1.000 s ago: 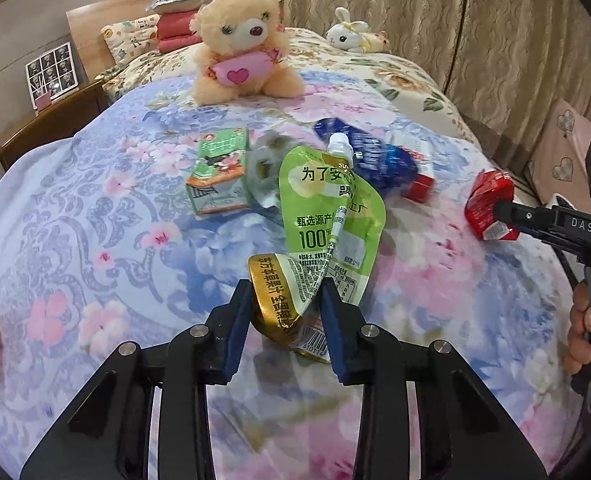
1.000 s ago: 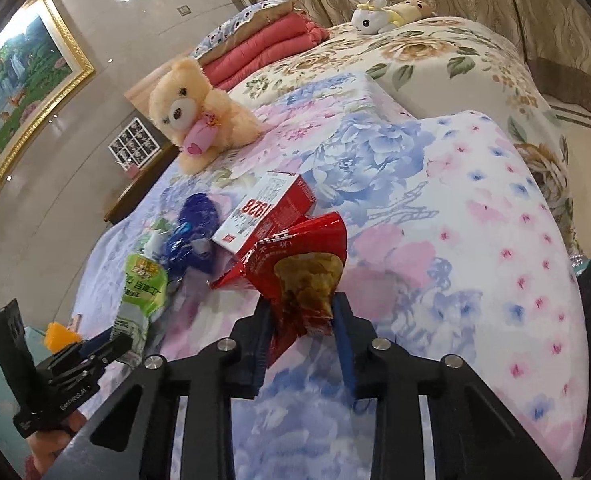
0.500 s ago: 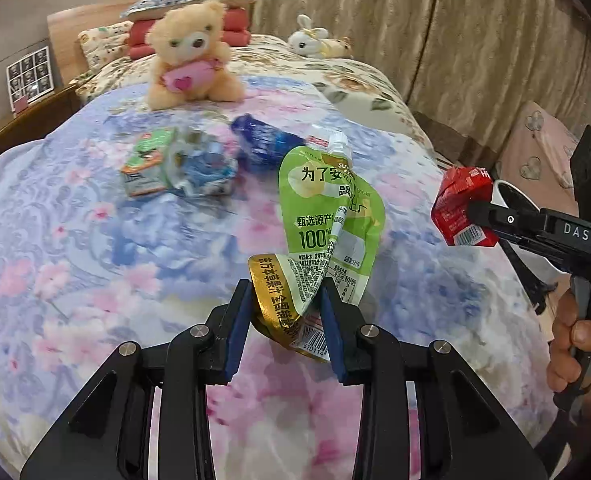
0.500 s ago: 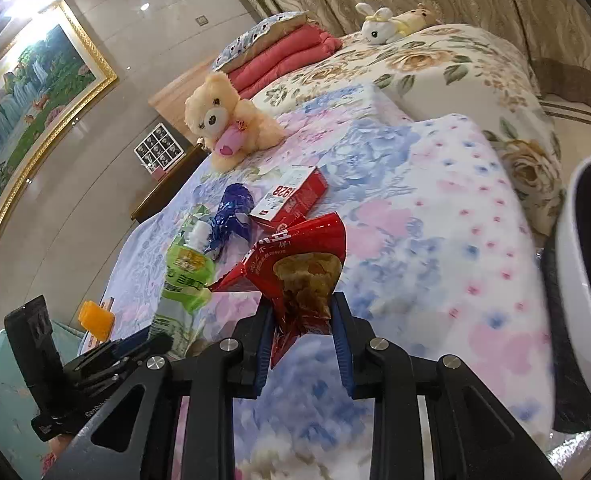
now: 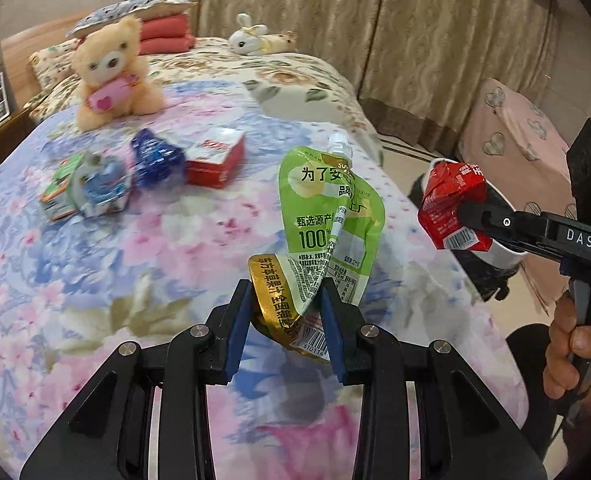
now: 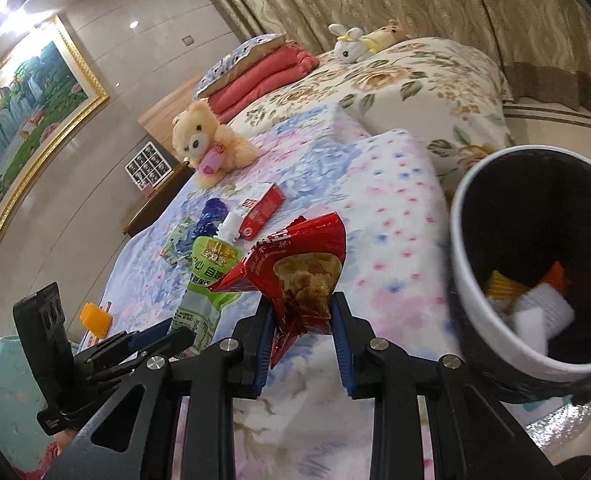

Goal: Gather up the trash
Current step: 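Carry the green pouch with the left tool while the right tool carries the chip bag to the bin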

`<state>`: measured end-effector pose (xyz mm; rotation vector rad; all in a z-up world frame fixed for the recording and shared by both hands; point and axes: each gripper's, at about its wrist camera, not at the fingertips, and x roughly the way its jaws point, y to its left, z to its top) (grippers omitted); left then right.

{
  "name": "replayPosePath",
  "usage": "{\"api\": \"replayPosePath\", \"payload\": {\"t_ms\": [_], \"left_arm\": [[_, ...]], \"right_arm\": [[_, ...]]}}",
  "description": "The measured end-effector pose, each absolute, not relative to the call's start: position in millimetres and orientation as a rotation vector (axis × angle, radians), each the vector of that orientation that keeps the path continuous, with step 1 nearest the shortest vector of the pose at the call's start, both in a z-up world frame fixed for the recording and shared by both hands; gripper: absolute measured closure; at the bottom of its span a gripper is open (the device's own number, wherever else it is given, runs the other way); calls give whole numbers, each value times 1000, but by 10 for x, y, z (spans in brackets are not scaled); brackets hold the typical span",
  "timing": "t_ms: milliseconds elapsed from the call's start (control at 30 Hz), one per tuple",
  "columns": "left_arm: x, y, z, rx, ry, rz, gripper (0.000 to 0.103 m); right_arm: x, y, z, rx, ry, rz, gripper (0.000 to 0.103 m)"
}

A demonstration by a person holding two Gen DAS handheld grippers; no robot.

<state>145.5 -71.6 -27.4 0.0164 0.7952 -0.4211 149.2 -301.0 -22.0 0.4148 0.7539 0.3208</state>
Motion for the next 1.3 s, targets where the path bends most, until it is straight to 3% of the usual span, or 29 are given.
{"api": "replayPosePath", "payload": {"t_ms": [1300], "left_arm": [[1658, -2567, -67, 195, 804, -670, 71]], "right_arm": [[1128, -4607, -188, 505, 691, 55, 75]]}}
